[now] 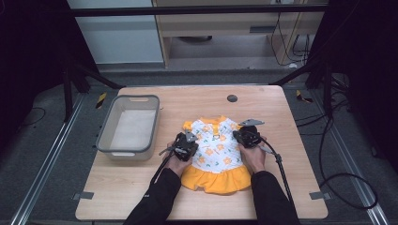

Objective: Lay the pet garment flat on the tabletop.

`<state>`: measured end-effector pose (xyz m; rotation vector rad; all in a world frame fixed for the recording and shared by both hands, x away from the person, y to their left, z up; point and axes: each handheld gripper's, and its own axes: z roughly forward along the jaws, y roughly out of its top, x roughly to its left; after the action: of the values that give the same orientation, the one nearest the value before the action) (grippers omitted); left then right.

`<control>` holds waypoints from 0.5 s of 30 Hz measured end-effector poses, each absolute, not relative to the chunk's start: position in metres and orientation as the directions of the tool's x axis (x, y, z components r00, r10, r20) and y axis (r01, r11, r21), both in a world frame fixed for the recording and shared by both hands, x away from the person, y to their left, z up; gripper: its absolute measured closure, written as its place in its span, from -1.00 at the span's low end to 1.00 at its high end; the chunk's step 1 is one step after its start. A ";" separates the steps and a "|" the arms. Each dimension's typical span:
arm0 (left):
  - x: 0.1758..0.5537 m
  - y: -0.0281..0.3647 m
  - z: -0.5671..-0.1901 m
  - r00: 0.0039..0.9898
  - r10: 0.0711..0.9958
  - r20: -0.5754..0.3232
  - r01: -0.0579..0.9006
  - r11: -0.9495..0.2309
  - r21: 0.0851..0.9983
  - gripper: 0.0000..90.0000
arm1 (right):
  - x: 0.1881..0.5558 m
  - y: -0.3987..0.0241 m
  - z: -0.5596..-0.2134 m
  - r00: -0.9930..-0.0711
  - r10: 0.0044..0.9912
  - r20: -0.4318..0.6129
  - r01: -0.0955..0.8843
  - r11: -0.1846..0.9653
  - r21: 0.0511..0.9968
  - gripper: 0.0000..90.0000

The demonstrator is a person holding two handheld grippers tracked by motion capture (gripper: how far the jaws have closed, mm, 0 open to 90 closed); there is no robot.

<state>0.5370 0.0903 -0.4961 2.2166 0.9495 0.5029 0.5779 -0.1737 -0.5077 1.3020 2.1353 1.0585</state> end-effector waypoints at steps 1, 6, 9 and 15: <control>0.538 0.091 -0.496 0.665 0.742 0.084 0.487 -0.516 0.705 0.97 | 0.578 -0.174 -0.508 -0.468 0.883 0.031 0.561 0.270 0.782 1.00; 0.541 0.091 -0.497 0.654 0.752 0.081 0.492 -0.505 0.710 0.97 | 0.575 -0.173 -0.507 -0.452 0.892 0.026 0.570 0.266 0.777 1.00; 0.541 0.090 -0.496 0.654 0.751 0.085 0.492 -0.509 0.707 0.97 | 0.574 -0.174 -0.507 -0.453 0.891 0.024 0.568 0.268 0.778 1.00; 0.540 0.092 -0.492 0.652 0.754 0.082 0.489 -0.500 0.715 0.80 | 0.571 -0.176 -0.504 -0.452 0.891 0.045 0.560 0.244 0.792 0.99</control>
<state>0.5402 0.0923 -0.4925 2.1978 0.9596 0.5105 0.5710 -0.1762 -0.5037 1.3261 2.1064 1.0729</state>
